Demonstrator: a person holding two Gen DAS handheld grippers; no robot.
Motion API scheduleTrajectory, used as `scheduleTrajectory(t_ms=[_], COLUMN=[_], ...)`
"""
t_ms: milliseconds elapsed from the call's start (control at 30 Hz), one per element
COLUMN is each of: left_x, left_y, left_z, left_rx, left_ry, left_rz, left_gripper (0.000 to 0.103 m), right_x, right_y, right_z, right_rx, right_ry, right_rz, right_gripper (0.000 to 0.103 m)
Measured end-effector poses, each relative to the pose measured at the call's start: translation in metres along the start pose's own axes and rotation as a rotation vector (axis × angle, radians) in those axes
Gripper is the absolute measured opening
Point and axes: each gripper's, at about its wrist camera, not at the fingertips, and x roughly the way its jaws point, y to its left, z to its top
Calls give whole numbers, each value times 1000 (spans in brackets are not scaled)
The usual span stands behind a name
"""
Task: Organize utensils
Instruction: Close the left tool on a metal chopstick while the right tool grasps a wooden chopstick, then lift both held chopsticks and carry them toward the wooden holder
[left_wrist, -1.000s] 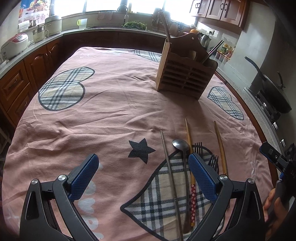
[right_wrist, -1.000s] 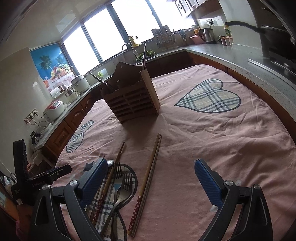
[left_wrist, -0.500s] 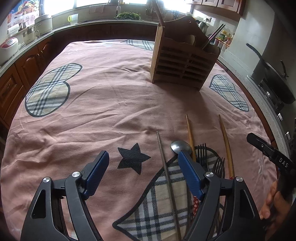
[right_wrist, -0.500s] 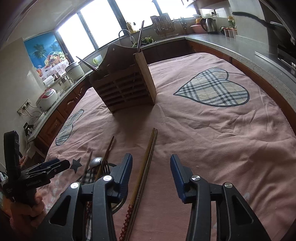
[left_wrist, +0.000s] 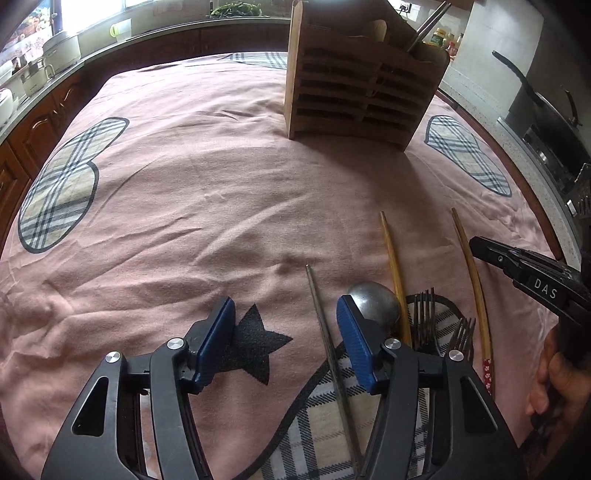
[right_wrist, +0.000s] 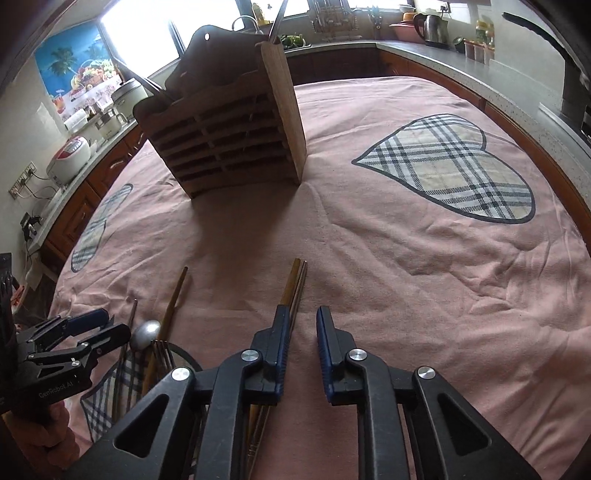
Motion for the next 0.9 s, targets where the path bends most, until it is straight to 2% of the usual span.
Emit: scheduleTrajectory(t_ms=[100, 300, 467, 600, 633, 667, 700, 733, 767, 800, 900], left_x=[2, 5, 7, 11, 11, 11, 10, 9, 8, 7, 4], left_y=[0, -2, -4, -10, -10, -10, -10, -9, -8, -7, -4], left_z=[2, 6, 7, 11, 11, 10, 10, 11, 11, 11, 10], left_rx=[21, 59, 87, 110, 118, 127, 130, 130, 127, 122, 112], left_ry=[-2, -3, -9, -7, -10, -14, -15, -14, -11, -6, -5], left_rz=[3, 15, 19, 31, 35, 38, 30, 26, 12, -7, -28], left_gripper=[56, 55, 55, 54, 52, 43, 31, 23, 9, 6, 4], right_x=[2, 17, 17, 22, 22, 22, 22, 22, 21, 19, 10], right_y=[1, 5, 17, 16, 15, 15, 14, 13, 11, 8, 3], right_z=[4, 19, 18, 26, 27, 27, 27, 27, 27, 27, 26], right_rx=[-18, -32, -108, -99, -102, -102, -99, -93, -76, -50, -5], right_ry=[-1, 34, 35, 46, 44, 39, 36, 35, 34, 32, 8], right_rz=[-28, -7, -63, -49, -48, -47, -45, -39, -23, 6, 52], right_gripper=[12, 11, 12, 12, 11, 10, 10, 9, 8, 7, 5])
